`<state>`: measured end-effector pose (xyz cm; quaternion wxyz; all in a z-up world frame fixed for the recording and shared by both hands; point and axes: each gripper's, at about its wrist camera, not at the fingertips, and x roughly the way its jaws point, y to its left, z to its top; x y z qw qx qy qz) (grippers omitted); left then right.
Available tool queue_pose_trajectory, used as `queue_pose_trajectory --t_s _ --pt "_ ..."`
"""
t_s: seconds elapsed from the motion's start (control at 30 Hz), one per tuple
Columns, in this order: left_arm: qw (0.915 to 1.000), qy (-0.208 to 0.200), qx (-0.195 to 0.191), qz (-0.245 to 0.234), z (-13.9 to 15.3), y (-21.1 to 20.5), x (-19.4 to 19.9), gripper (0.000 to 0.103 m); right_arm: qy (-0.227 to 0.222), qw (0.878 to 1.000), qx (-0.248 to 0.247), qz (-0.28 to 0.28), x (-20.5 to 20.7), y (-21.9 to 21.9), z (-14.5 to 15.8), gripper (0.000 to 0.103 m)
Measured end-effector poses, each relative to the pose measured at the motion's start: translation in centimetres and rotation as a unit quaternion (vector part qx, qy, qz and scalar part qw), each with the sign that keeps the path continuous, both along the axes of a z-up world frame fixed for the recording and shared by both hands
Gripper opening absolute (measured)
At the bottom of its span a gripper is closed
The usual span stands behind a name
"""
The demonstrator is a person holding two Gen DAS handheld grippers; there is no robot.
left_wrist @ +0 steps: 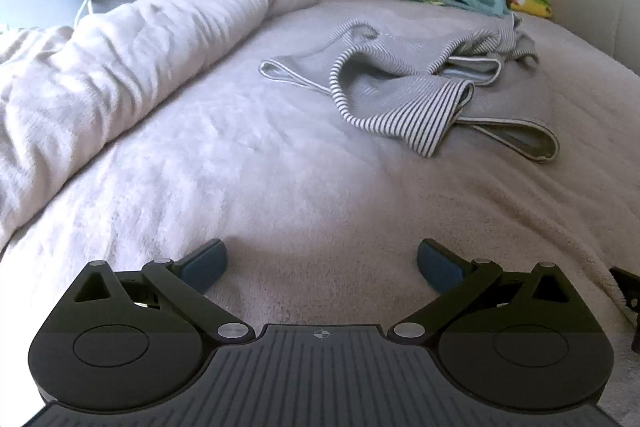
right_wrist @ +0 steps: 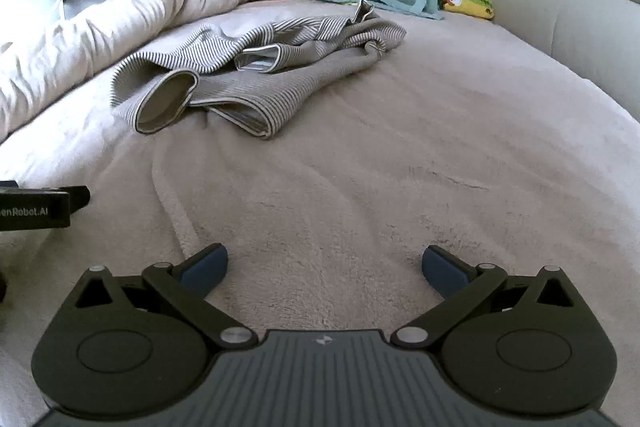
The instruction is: Fold clothes
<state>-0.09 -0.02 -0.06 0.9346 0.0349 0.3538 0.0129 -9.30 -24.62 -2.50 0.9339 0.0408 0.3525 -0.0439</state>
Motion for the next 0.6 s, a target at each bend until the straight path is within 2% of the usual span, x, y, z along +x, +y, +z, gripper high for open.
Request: queue_pose_trajectory --t_s 0.27,0.4,0.6 --pt "0.9989 -0.024 0.04 -0.003 -0.3 -1.3 -0.8 0.103 -0.009 0.999 -0.047 0.0 0.0 0.5 0.3 0.103" --pt "0.9987 -0.036 0.036 0.001 -0.6 -1.1 -2.1 0.103 -0.015 0.999 -0.041 -0.003 -0.5 0.4 -0.2 0.103" --pt "0.9996 -0.024 0.012 0.002 -1.0 -0.4 -1.8 0.103 -0.02 0.999 -0.037 -0.003 -0.6 0.4 -0.2 0.103"
